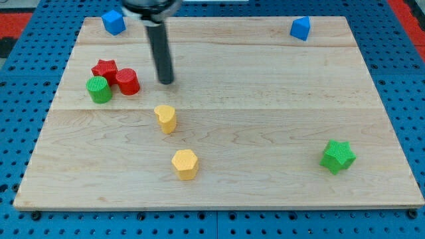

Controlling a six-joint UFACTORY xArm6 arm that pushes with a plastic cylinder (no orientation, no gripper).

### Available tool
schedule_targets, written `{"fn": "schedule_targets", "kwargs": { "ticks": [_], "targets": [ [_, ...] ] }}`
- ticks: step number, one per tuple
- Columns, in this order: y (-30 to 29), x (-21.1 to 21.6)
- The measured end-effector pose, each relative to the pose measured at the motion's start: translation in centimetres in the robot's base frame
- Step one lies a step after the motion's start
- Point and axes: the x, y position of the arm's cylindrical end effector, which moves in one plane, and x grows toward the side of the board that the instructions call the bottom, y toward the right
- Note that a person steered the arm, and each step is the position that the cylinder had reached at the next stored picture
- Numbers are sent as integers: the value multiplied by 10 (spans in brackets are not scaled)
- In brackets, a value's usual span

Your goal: Move your arm towards green star

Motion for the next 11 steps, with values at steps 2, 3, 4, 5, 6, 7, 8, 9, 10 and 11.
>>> {"fn": "schedule_targets", "kwargs": {
  "ticks": [2, 3, 4, 5, 6, 7, 8, 9, 10, 11],
  "targets": [
    [209, 60],
    [211, 60],
    [213, 60],
    [213, 60],
    [242, 58],
    [297, 43],
    [381, 76],
    [391, 108],
    [389, 145],
    [360, 147]
  ]
}}
